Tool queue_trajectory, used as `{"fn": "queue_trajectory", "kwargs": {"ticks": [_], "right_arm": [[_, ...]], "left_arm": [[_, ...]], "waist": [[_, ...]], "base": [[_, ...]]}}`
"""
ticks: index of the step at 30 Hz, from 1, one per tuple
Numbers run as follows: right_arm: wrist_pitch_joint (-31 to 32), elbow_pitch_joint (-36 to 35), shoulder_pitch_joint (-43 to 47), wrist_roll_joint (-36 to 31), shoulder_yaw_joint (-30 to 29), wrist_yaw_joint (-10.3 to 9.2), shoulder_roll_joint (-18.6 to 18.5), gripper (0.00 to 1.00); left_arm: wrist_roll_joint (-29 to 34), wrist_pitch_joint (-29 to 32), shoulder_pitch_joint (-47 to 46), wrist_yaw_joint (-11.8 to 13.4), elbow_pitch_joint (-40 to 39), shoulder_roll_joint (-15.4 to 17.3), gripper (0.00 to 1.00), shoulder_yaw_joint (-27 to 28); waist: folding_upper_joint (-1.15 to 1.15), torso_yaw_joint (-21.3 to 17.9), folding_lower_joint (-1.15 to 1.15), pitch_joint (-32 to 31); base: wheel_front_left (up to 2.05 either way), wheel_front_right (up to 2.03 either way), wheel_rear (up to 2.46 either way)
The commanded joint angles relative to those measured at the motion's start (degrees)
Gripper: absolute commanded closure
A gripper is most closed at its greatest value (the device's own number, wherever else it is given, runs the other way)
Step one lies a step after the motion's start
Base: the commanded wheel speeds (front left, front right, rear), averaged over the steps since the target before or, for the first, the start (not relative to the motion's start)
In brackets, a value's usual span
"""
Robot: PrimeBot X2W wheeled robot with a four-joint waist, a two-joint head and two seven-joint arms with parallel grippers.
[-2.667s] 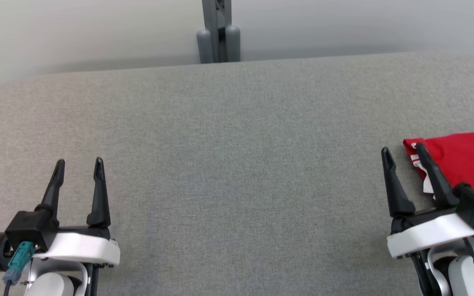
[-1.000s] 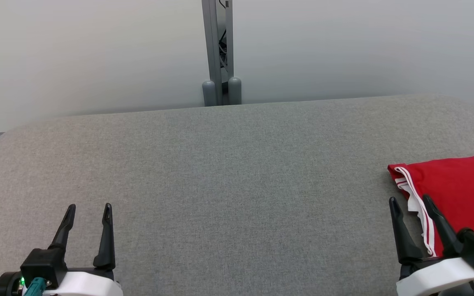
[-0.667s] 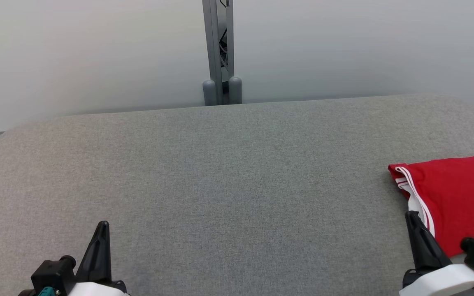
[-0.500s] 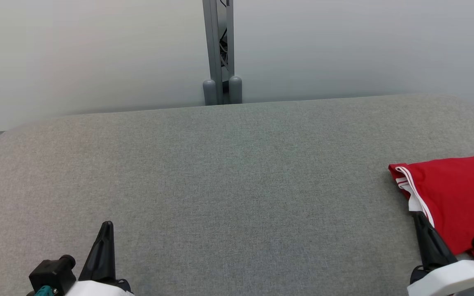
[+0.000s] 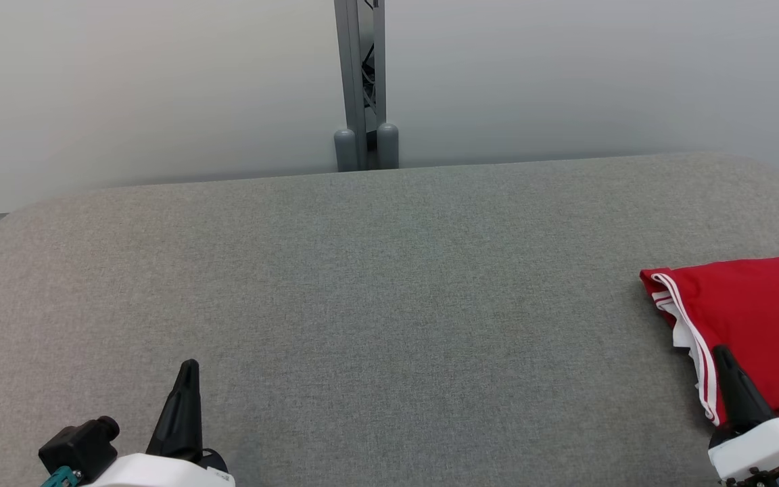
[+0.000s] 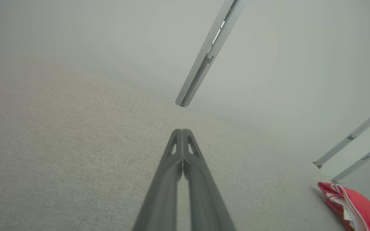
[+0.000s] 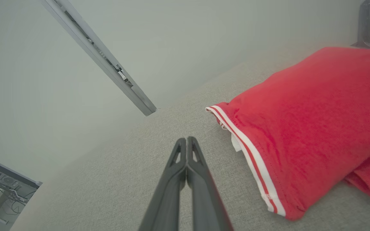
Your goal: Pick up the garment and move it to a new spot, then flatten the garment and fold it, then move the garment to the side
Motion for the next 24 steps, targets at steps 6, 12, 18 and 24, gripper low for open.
{"fn": "queue_trajectory", "kwargs": {"ticks": [6, 12, 18, 24], "right_arm": [[3.1, 0.8, -2.6, 6.8, -3.0, 0.00, -1.0, 1.00], [5.0, 1.8, -3.4, 10.6, -4.6, -0.01, -1.2, 1.00], [7.2, 2.9, -4.2, 14.9, -6.5, -0.01, -1.3, 1.00], [9.2, 3.9, -5.1, 18.8, -8.3, -0.01, -1.5, 1.00]], "left_arm": [[-5.8, -0.4, -2.2, -1.9, -0.2, -0.8, 1.00, 0.5], [-9.2, -0.5, -2.6, -2.9, 0.0, -1.5, 1.00, 0.6], [-13.0, -0.5, -2.9, -4.1, 0.3, -2.4, 1.00, 0.6], [-16.6, -0.6, -3.2, -5.3, 0.5, -3.2, 1.00, 0.6]], "waist": [[0.00, 0.1, 0.00, 0.1], [0.00, 0.1, 0.00, 0.2], [0.00, 0.1, 0.00, 0.3], [0.00, 0.2, 0.00, 0.4]], "base": [[0.00, 0.00, 0.00], [0.00, 0.00, 0.00], [0.00, 0.00, 0.00], [0.00, 0.00, 0.00]]}}
